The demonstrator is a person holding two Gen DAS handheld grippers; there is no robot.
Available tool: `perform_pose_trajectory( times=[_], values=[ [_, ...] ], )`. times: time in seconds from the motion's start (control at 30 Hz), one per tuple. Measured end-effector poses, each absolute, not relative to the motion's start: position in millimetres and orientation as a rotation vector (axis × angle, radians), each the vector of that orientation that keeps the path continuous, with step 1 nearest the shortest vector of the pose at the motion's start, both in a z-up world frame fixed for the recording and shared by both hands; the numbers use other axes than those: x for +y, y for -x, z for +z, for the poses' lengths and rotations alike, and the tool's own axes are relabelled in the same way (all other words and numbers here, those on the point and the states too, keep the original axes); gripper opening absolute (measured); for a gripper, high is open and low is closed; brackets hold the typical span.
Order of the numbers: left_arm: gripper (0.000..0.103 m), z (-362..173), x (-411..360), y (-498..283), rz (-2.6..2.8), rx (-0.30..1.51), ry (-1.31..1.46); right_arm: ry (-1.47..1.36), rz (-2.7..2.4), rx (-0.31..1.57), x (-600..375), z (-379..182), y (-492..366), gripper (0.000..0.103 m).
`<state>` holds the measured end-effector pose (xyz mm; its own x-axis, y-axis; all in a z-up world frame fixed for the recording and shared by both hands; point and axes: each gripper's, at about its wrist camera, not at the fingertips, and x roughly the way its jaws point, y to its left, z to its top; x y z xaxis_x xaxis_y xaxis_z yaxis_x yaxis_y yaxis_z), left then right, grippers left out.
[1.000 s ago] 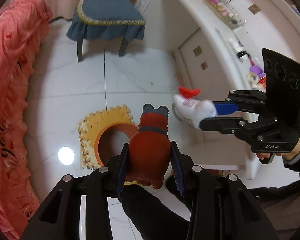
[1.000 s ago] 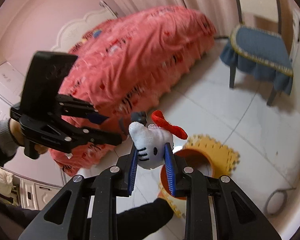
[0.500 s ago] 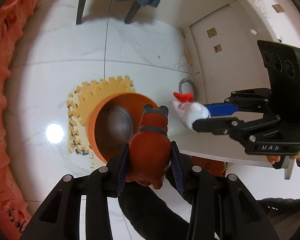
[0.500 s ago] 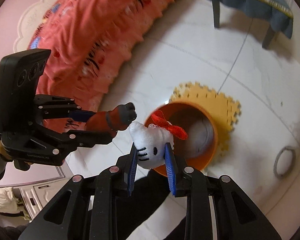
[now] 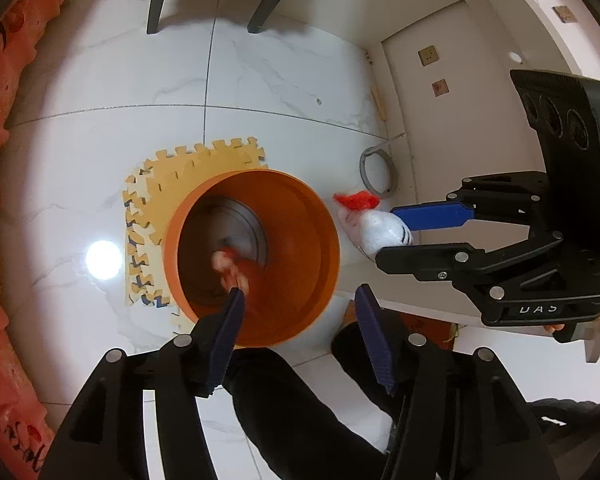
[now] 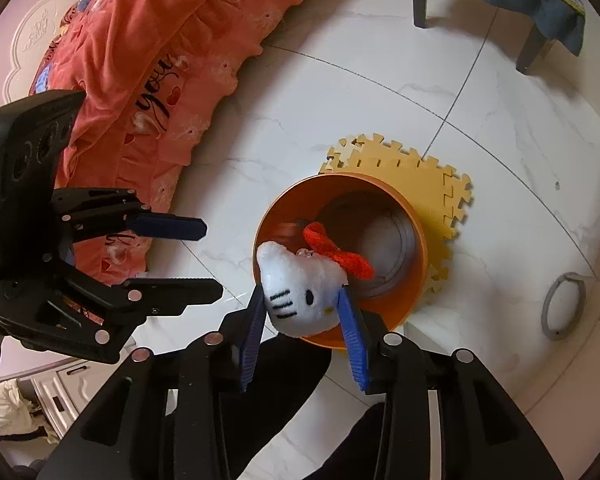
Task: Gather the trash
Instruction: 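Open right tool over the bin while left tool releases red plush, then move both tools back from the bin to the desk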
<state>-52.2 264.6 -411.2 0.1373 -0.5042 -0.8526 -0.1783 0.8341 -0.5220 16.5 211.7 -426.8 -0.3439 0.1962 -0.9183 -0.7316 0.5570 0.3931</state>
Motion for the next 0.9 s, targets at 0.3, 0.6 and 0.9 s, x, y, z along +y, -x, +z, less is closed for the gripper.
perform_pose_trajectory(
  times=[0.3,0.6,0.9],
  values=[
    [0.059,-396,260,52,-0.246,1.44,0.58,0.439,1.035,1.654,212,-412,-14,0.048],
    [0.062,-333,255,57,-0.222,1.379,0.535,0.352,1.106,1.553,202,-335,-15,0.055],
    [0.079,-215,237,62,-0.174,1.206,0.44,0.239,1.168,1.335,153,-210,-20,0.069]
  ],
)
